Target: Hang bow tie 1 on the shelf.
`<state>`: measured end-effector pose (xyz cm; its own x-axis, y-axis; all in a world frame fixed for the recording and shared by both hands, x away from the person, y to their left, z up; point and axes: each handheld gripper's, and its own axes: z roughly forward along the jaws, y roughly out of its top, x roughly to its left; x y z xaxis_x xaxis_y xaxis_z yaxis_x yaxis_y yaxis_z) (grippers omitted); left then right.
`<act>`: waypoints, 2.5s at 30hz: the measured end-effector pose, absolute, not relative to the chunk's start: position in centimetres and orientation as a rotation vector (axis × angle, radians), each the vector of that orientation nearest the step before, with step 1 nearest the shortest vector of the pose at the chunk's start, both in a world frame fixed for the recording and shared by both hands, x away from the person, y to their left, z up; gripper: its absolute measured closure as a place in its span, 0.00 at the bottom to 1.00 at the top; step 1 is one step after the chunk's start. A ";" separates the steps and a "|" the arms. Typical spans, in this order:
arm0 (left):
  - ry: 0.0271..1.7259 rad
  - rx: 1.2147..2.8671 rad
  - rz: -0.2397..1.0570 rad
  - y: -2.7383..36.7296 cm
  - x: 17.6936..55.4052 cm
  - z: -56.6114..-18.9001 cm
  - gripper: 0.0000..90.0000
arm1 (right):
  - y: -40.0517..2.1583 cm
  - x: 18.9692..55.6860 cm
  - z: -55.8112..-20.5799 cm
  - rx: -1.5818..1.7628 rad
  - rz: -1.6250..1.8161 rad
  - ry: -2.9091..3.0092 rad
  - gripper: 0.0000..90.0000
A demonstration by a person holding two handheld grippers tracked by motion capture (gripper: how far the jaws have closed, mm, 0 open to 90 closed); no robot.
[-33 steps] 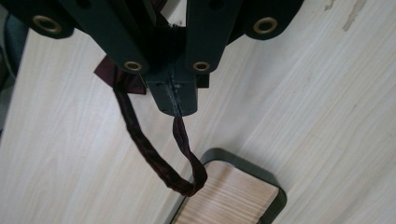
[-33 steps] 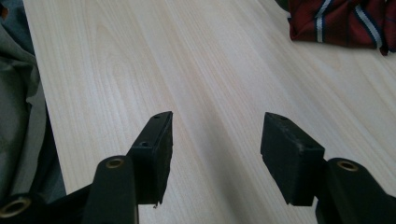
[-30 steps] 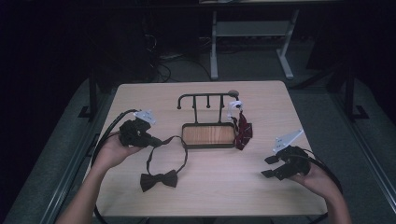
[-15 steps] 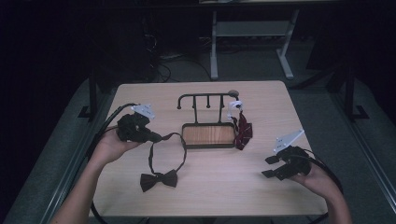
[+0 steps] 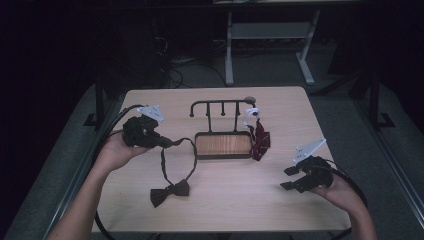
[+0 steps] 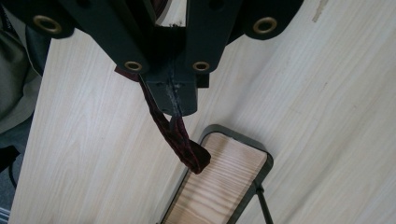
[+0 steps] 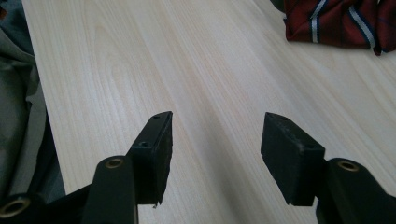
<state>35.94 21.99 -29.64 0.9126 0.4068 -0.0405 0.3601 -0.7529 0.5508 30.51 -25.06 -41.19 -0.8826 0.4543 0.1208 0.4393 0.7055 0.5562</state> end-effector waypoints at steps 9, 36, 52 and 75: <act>0.524 2.515 0.124 21.6 35.7 -28.2 1.00 | -25.2 30.5 -41.1 0.768 0.945 2.877 0.48; 0.488 2.516 0.171 20.8 36.9 -24.5 1.00 | -25.7 30.8 -41.2 0.788 0.953 2.872 0.48; 0.517 2.539 0.201 20.2 39.5 -23.0 1.00 | -25.9 30.9 -41.3 0.778 0.956 2.872 0.48; 0.590 2.583 0.165 19.7 42.9 -24.1 1.00 | -26.4 30.7 -41.1 0.785 0.980 2.862 0.48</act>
